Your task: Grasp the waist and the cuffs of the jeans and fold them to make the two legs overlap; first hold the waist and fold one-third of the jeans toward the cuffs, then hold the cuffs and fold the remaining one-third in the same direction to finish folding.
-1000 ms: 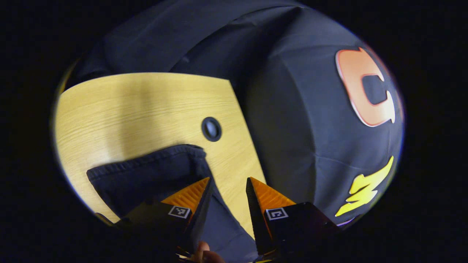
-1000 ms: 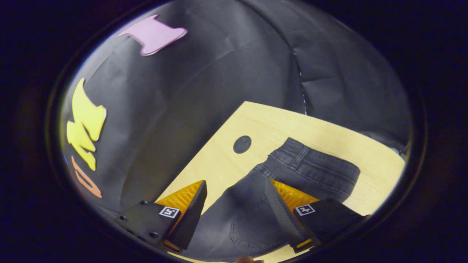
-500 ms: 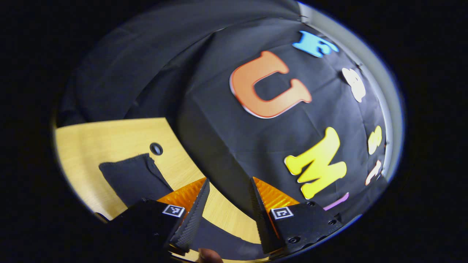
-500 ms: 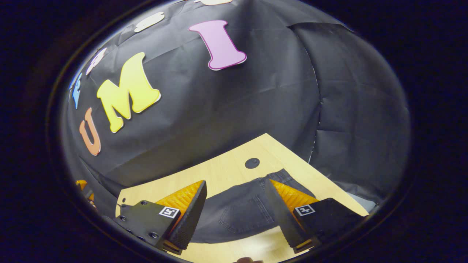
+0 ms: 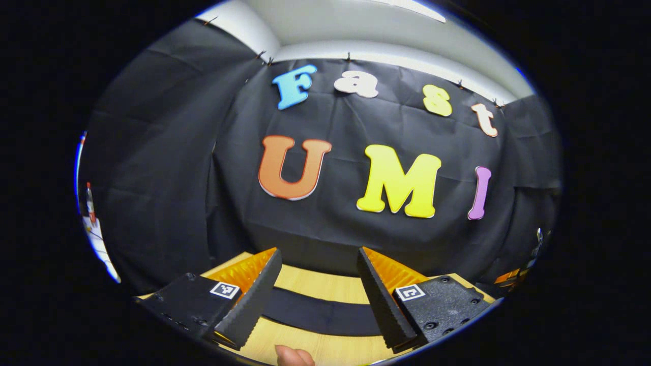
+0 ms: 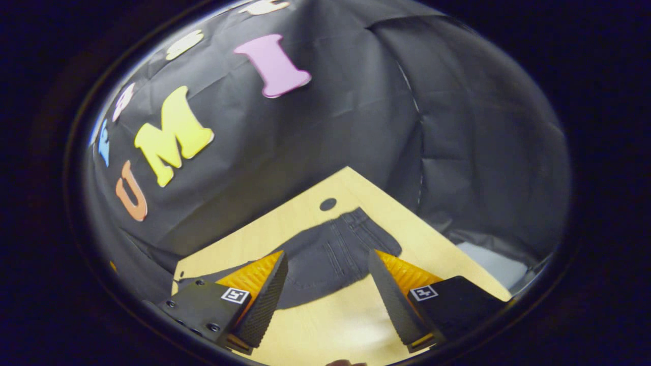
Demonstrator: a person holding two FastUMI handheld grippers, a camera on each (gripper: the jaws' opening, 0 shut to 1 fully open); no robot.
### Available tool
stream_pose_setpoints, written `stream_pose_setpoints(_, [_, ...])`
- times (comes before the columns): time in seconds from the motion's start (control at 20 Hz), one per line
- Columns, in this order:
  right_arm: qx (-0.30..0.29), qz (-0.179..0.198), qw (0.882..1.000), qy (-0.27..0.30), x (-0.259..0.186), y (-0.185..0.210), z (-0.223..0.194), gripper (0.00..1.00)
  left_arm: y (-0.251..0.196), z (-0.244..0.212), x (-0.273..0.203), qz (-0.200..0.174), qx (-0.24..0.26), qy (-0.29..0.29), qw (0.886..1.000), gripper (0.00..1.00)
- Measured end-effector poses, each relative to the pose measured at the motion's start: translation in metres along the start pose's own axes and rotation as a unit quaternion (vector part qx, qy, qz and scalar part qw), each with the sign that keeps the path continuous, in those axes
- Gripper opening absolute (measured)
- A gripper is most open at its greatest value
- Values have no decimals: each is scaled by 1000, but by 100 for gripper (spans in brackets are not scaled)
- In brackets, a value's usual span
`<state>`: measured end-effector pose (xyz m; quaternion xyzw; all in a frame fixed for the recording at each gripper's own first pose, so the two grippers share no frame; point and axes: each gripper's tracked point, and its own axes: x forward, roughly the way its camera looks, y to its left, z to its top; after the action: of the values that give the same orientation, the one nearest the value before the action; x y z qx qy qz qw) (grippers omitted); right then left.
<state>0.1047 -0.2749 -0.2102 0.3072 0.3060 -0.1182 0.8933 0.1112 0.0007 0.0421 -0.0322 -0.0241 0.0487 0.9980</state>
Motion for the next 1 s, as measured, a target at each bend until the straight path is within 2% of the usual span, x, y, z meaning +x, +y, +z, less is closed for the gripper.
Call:
stream_pose_setpoints(0.05, [32,0,999,9,2,-7,-7,98,-6,4,-6,5,21,-9,1000,83])
stream_pose_setpoints(0.1, [65,-5,998,20,5,-16,-15,98,-15,6,-11,5,38,-11,999,95])
stream_pose_setpoints(0.25, [183,-5,982,50,24,-33,-34,98,-27,7,-27,-7,41,-7,999,95])
stream_pose_setpoints(0.35, [267,8,962,61,44,-37,-39,98,-23,8,-45,-7,28,-2,1000,95])
stream_pose_setpoints(0.45, [323,5,944,66,64,-44,-42,100,-20,6,-61,-4,23,4,1000,95])
stream_pose_setpoints(0.65, [342,-6,938,65,90,-52,-45,98,-8,17,-76,9,34,13,999,95])
stream_pose_setpoints(0.7, [344,1,937,62,94,-49,-43,98,-5,19,-78,12,37,15,999,95])
stream_pose_setpoints(0.75, [346,7,936,62,98,-46,-41,92,-4,22,-78,14,38,16,999,95])
stream_pose_setpoints(0.8, [346,14,936,61,104,-43,-40,98,-3,25,-77,14,35,18,999,95])
stream_pose_setpoints(0.85, [343,18,937,65,110,-39,-41,92,-4,25,-76,13,29,21,999,95])
stream_pose_setpoints(0.95, [346,38,935,74,120,-30,-41,89,-6,17,-71,13,7,40,999,95])
stream_pose_setpoints(1.0, [351,44,932,76,124,-26,-41,91,-5,15,-69,17,-2,47,999,95])
